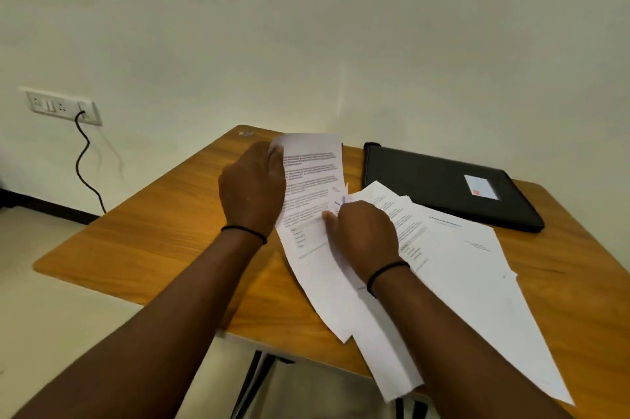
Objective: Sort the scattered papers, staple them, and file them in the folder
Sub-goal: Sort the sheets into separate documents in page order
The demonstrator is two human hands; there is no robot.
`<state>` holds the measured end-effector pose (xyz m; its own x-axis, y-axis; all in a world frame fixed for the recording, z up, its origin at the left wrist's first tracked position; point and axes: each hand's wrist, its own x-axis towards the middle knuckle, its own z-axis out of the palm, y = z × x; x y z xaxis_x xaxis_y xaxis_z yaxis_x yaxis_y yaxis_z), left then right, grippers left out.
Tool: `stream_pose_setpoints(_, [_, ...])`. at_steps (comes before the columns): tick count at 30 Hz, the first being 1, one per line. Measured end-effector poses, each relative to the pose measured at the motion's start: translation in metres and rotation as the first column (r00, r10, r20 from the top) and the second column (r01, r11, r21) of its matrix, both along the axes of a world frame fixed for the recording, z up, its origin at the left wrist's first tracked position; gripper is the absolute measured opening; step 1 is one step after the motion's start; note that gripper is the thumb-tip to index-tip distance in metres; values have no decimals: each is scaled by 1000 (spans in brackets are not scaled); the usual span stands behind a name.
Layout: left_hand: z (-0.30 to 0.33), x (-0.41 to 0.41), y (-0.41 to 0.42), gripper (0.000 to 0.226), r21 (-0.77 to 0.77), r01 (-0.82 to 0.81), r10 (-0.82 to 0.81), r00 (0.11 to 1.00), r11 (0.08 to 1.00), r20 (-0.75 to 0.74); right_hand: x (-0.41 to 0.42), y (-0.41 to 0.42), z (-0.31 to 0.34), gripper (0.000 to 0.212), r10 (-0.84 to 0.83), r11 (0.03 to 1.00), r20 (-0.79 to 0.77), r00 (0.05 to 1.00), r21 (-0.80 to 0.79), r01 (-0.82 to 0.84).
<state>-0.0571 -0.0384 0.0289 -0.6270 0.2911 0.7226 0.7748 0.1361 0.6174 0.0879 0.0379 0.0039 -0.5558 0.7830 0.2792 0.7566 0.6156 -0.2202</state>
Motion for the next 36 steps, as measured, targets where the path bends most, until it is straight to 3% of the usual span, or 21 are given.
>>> stream_pose_setpoints(4, [38,-2,-31,12,209,-40,89,968,977,-232,9,-5,10,26,-35,999,-49,998,15,36])
stream_pose_setpoints(8, [73,6,-53,14,316,-11,133,920,949,-368,15,-14,32,31,-36,999,-228,973,-9,34])
stream_pose_setpoints(14, [98,25,-69,18,370,57,90,925,927,-368,36,-28,73,22,7,965,-318,948,251,77])
stream_pose_setpoints(17, [117,20,-77,17,449,5,173,918,894,-356,38,-42,92,19,82,947,-269,960,321,9])
stream_pose_setpoints(23, [163,-10,-107,14,626,-175,422,865,760,-271,15,-79,73,23,200,973,-167,966,149,-176])
stream_pose_setpoints(26, [170,-25,-121,16,622,-221,447,863,751,-234,-16,-81,36,25,266,947,-300,916,-97,-307])
stream_pose_setpoints(29, [162,-31,-127,16,607,-228,434,875,761,-215,-34,-84,5,27,320,843,-387,865,-300,-446])
stream_pose_setpoints(31, [154,-33,-131,16,603,-190,408,879,775,-247,-36,-83,-2,30,253,804,-539,803,-345,-485])
stream_pose_setpoints(33, [149,-31,-132,17,589,-157,376,887,793,-270,-28,-77,4,29,77,793,-716,694,-378,-478])
stream_pose_setpoints(36, [147,-20,-123,20,576,-103,295,922,811,-250,-4,-55,22,20,-194,802,-831,522,-440,-403])
